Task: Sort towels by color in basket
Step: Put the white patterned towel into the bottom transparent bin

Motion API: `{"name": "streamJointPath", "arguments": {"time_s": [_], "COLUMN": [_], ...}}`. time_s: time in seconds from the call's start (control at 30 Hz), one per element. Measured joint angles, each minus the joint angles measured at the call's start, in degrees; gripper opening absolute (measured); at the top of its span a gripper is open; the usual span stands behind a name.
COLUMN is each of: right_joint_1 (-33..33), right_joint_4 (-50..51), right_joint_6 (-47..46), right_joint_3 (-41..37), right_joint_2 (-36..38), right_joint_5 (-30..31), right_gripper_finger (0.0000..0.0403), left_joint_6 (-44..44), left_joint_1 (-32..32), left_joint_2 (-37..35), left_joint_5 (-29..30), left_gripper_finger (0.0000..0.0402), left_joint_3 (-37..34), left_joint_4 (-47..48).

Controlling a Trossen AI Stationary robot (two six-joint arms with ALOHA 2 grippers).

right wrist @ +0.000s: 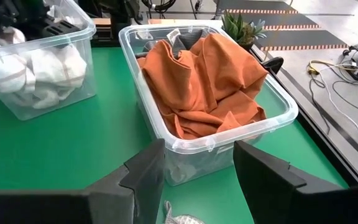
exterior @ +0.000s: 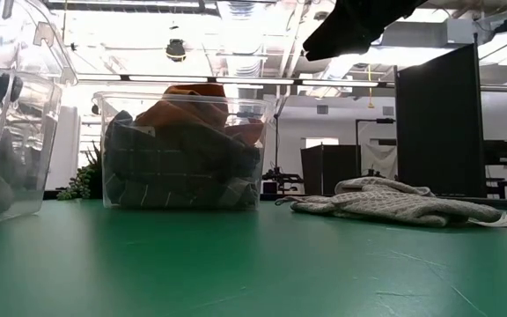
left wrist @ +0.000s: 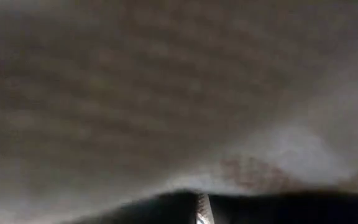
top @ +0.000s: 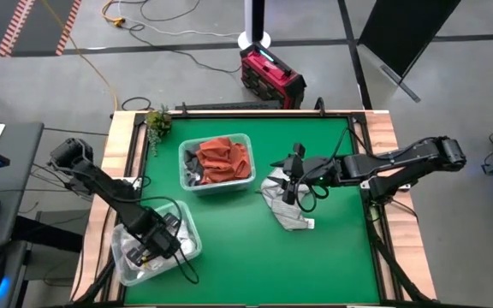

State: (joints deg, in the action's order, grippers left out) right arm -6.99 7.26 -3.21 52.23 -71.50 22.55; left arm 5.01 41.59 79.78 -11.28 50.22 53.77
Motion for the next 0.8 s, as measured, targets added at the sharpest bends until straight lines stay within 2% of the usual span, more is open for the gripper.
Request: {"name": "streamJointPath", "arguments": {"time_s": [0.13,0.37,0.47,0.6,0.8], "right_joint_1": [-0.1,-0.1,-0.1,0.2,0.4], "right_joint_4": [0.2,0.3,0.2,0.1,0.1], "right_joint_6": [0.0,-0.2,0.0,0.0,0.4], "right_joint_3": [0.0,0.0,0.0,0.0,0.0], "right_joint_2": [0.0,0.0,0.0,0.0,0.0], "right_joint_5": [0.0,0.0,0.0,0.0,0.0], "right_gripper_finger": [0.0219,0.0219,0.0219,0.0219,0.0219], "left_joint_6": [2.7,8.2,11.7,14.9,17.1], "left_joint_1": [0.2,0.1,-0.3,-1.2,-1.3], "left_joint_2": [0.0,0.0,0.2,0.2,0.2], "left_joint_5": [3.9,3.8,2.5,2.4,8.3], "left_gripper_finger": [0.0031,0.0122,0.0158,0.0186,0.0199], "left_joint_3": [-0.1,0.4,3.4,10.3,20.1], "left_joint_4": [-2.0,-3.4,0.9,10.1,23.0]}}
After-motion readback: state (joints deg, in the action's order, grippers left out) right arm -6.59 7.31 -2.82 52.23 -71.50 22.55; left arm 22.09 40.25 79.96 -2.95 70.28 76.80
